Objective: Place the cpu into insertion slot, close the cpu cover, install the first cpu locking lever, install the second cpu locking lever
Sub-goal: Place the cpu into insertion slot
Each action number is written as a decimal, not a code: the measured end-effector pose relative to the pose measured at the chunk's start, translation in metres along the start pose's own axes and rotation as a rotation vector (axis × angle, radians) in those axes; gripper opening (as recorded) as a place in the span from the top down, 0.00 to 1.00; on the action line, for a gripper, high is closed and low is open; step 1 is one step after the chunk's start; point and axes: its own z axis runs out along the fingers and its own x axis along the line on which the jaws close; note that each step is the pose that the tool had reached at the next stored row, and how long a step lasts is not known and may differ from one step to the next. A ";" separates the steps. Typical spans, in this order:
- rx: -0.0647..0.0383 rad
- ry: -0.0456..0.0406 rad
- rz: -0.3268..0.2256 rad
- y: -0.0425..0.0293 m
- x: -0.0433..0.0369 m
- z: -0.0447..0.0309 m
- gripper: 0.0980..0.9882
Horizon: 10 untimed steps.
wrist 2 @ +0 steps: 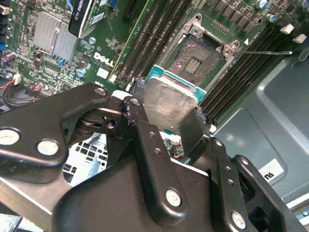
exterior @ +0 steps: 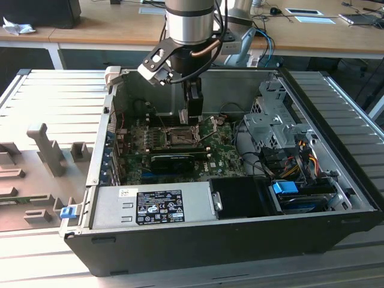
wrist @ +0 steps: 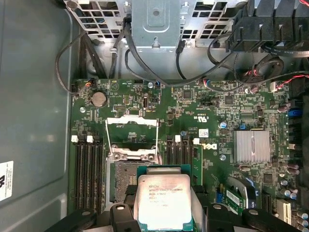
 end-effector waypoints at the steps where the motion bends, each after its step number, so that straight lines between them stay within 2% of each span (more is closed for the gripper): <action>1: 0.000 0.0000 0.000 -0.0001 0.0000 0.0012 0.52; 5: 0.000 -0.0014 0.004 -0.0010 0.0054 0.0098 0.52; 7: 0.000 -0.0020 0.011 -0.0019 0.0087 0.0187 0.52; 10: 0.000 -0.0094 0.014 -0.0025 0.0095 0.0245 0.52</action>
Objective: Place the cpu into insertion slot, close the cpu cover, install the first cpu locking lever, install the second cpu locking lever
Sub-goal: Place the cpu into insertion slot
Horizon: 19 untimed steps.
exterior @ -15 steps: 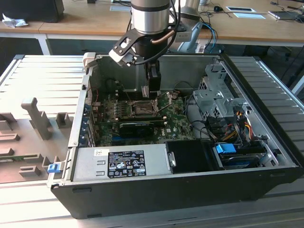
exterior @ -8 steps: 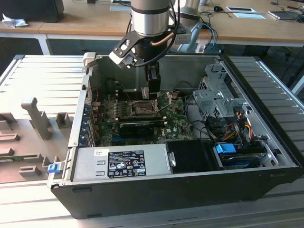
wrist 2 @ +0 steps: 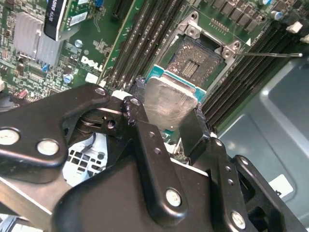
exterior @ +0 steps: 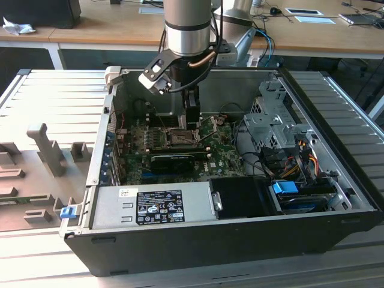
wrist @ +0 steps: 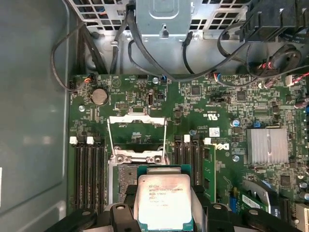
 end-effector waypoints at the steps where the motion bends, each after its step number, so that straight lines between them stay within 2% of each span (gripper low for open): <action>1: 0.000 -0.0011 0.000 0.0000 0.0000 0.0010 0.52; 5: 0.000 -0.0055 0.000 -0.0009 0.0004 0.0095 0.52; 8: 0.000 -0.0056 0.000 -0.0018 0.0017 0.0153 0.52; 13: 0.000 -0.0057 0.000 -0.0092 0.0089 0.0230 0.52; 17: 0.000 -0.0055 0.000 -0.0141 0.0213 0.0371 0.52; 19: 0.000 -0.0056 0.000 -0.0147 0.0219 0.0400 0.52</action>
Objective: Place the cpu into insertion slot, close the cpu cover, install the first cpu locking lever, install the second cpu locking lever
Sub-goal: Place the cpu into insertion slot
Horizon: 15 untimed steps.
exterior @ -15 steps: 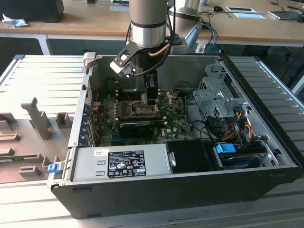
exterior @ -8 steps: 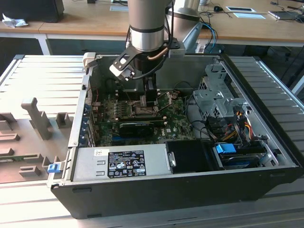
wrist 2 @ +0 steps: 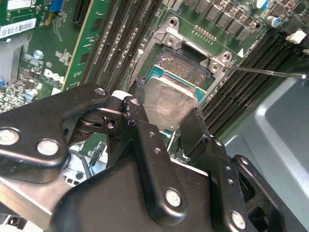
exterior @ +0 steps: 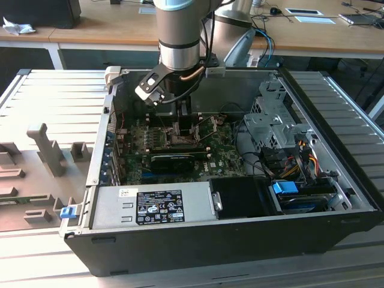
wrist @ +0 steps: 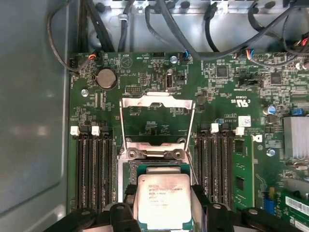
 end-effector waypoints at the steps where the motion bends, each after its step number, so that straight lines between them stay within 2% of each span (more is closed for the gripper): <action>1: 0.000 0.0000 0.000 -0.0001 0.0000 0.0007 0.52; 6: 0.000 0.0018 -0.016 -0.0029 0.0000 0.0059 0.52; 10: 0.000 0.0026 -0.025 -0.0064 0.0034 0.0185 0.52; 15: 0.000 0.0008 -0.004 -0.0069 0.0035 0.0230 0.52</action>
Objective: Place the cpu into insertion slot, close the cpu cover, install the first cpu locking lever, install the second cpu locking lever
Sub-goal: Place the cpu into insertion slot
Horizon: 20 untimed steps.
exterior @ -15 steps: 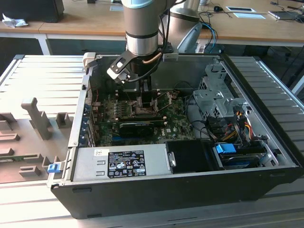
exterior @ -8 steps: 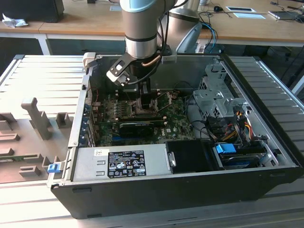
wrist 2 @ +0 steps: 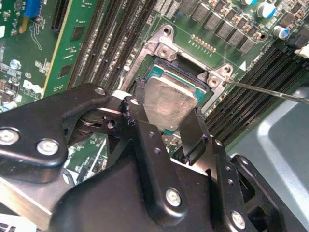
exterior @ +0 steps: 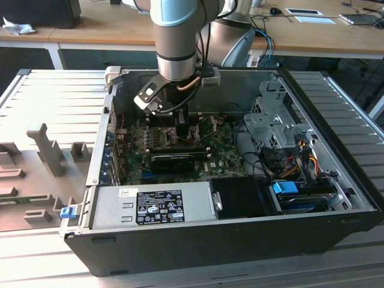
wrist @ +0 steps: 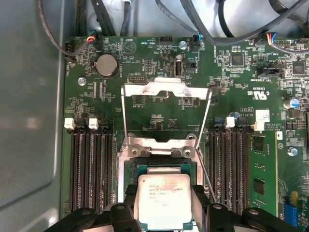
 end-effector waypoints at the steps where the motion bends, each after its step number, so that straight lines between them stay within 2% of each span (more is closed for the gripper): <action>1: 0.000 -0.0004 0.003 0.0001 0.0000 0.0002 0.52; 9: 0.000 -0.0007 0.006 0.0008 0.0007 0.0067 0.52; 14: 0.000 -0.0006 0.007 0.0008 0.0007 0.0070 0.51; 15: 0.000 -0.0006 0.007 0.0008 0.0007 0.0070 0.43; 20: 0.000 -0.0005 0.007 0.0010 0.0012 0.0046 0.43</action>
